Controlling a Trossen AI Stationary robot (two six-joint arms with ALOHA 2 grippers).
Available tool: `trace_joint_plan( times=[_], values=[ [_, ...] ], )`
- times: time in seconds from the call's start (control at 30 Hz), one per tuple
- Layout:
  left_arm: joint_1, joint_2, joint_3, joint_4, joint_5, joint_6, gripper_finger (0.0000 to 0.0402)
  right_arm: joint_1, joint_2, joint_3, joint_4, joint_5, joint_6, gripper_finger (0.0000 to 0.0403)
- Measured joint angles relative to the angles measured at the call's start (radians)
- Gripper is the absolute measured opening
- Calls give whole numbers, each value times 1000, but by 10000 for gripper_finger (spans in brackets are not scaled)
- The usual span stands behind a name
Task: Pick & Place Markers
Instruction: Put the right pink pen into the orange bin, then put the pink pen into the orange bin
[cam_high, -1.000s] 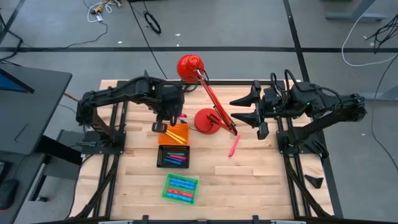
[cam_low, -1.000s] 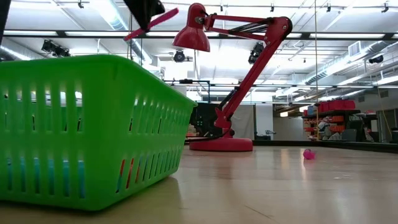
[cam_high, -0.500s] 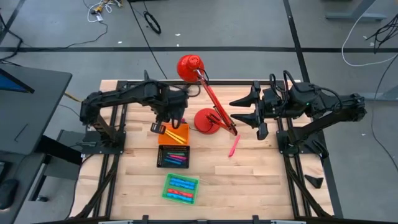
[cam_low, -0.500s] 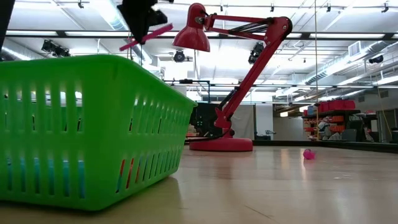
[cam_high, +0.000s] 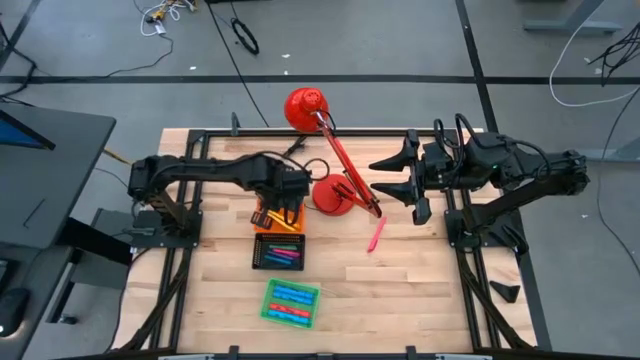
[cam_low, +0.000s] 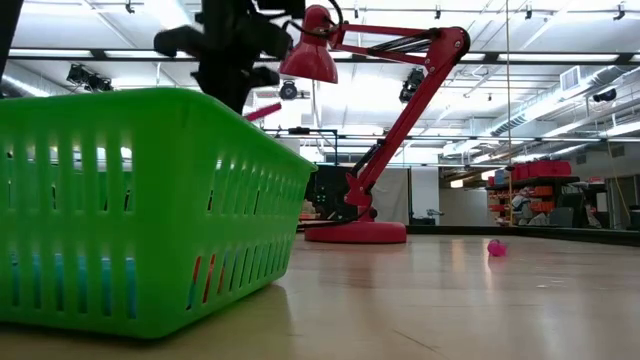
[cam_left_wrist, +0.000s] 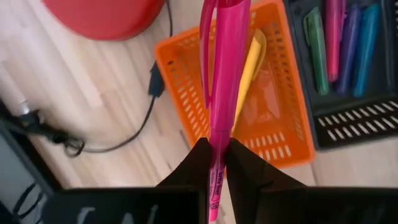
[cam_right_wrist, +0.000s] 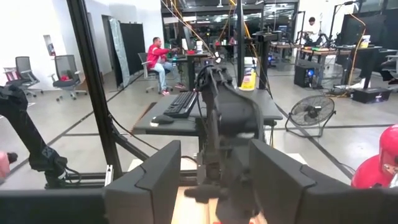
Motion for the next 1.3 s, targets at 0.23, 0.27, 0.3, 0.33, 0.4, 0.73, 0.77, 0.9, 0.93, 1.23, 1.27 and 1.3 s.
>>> trace_joint_plan(
  times=[0.23, 0.27, 0.3, 0.33, 0.4, 0.73, 0.77, 0.9, 0.93, 1.23, 1.27, 1.3],
  values=[
    [0, 0, -158, 155, 20, -8, 32, -3, 1, 0, -8, 35, -11, 190],
    [0, 0, -182, 179, 21, -8, 32, -3, 1, 0, -7, 36, -11, 190],
    [0, 0, -205, 203, 22, -9, 32, -3, 1, 0, -7, 37, -11, 190],
    [0, 0, -229, 223, 27, -10, 32, -3, 1, 0, -6, 37, -11, 190],
    [0, 0, -271, 263, 41, -22, 32, -3, 1, 0, -8, 37, -11, 190],
    [26, 0, -450, 465, 52, -18, 32, -3, 1, 0, -5, 35, 6, 190],
    [32, 0, -456, 466, 53, -18, 32, -3, 1, 0, -5, 35, 7, 190],
    [41, 0, -460, 458, 53, -18, 50, -3, 1, 0, -4, 34, 7, 190],
    [41, 0, -460, 458, 52, -17, 62, -3, 1, 0, -4, 34, 7, 190],
    [9, 0, -459, 455, 55, -29, 139, -3, 1, 0, -5, 34, 6, 190],
    [9, 0, -453, 445, 54, -38, 144, -3, 1, 0, -7, 34, 6, 190],
    [10, 0, -444, 439, 54, -53, 149, -3, 1, 0, -12, 34, 6, 190]
  ],
)
